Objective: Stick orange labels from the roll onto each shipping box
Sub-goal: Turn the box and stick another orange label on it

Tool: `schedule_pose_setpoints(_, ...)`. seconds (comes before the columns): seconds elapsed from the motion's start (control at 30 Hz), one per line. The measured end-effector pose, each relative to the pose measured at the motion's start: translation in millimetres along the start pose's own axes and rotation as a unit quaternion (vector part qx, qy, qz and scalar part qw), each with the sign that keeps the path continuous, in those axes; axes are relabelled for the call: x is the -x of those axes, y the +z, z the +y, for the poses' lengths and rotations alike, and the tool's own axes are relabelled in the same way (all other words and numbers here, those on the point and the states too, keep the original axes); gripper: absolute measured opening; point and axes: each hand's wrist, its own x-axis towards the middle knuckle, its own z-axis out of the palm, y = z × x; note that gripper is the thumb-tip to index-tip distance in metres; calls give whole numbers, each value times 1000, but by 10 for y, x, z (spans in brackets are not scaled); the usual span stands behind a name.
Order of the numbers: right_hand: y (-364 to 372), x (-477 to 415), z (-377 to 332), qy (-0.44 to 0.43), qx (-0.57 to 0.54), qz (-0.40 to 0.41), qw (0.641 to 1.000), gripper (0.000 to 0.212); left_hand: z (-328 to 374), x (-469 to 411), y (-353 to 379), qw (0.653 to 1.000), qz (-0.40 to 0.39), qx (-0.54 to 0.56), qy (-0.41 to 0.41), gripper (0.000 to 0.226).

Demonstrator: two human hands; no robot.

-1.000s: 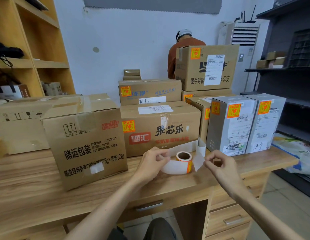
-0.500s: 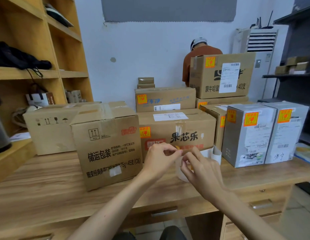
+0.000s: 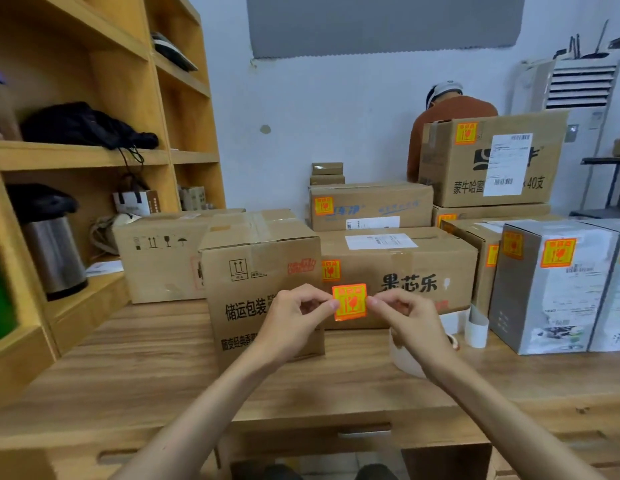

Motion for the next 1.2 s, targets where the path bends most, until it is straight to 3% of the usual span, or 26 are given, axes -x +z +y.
schedule_pose_setpoints(0.13,244,-47,-74,36,-62,-46,996,11,-1,107,-240,1000,9,5,-11,9)
schedule_pose_setpoints(0.3,644,-138,-244,8,-58,-85,995,10,-40,215,-637,996,73,-45,-4,9)
schedule_pose_setpoints(0.47,1140,-284,-361,-70,34,-98,992,10,-31,274,-1034,976,166,-138,-38,10)
schedule_pose_setpoints(0.7,1645,-388,-543,-154,153,-58,974,14,-24,247,-1414,938,256,-219,-80,13)
schedule_pose_setpoints(1.2,1833,-533,-565,-139,192,-7,971,14,57,88,-1442,909,259,-319,-76,15)
